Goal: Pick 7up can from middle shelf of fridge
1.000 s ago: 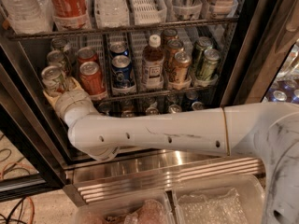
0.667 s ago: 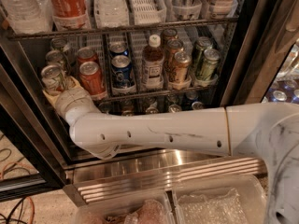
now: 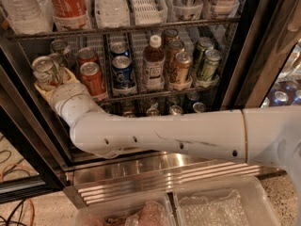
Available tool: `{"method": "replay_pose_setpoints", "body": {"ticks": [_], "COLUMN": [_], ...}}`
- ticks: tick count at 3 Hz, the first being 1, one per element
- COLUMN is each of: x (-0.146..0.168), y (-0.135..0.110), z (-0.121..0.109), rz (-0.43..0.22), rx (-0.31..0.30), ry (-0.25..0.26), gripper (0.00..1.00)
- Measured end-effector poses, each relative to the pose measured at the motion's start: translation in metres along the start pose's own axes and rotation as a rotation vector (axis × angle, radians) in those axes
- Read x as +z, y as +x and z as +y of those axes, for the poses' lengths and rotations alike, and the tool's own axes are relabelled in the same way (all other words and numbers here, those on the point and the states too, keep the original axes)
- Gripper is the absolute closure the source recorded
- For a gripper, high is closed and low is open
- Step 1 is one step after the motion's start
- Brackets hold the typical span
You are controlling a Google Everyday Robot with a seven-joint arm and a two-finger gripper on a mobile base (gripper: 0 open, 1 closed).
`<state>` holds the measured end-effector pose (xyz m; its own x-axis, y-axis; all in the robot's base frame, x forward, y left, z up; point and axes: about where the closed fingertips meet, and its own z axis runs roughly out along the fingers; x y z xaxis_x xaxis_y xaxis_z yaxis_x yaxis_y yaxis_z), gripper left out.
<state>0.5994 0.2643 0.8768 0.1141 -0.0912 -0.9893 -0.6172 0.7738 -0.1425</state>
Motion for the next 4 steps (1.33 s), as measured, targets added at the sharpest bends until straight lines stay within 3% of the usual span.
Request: {"method": "replay_pose_setpoints", "body": {"ticks": [1, 2, 4], "x": [-0.016, -0.038, -0.051], "y": [0.004, 0.025, 0.033], "z": [0.006, 0.012, 0.010], "rz": [0.036, 0.122, 0.159], "rx": [-0.028, -0.032, -0.022], "ry": [-0.048, -0.096, -0.098], "gripper": [1.00, 1.00, 1.00]}}
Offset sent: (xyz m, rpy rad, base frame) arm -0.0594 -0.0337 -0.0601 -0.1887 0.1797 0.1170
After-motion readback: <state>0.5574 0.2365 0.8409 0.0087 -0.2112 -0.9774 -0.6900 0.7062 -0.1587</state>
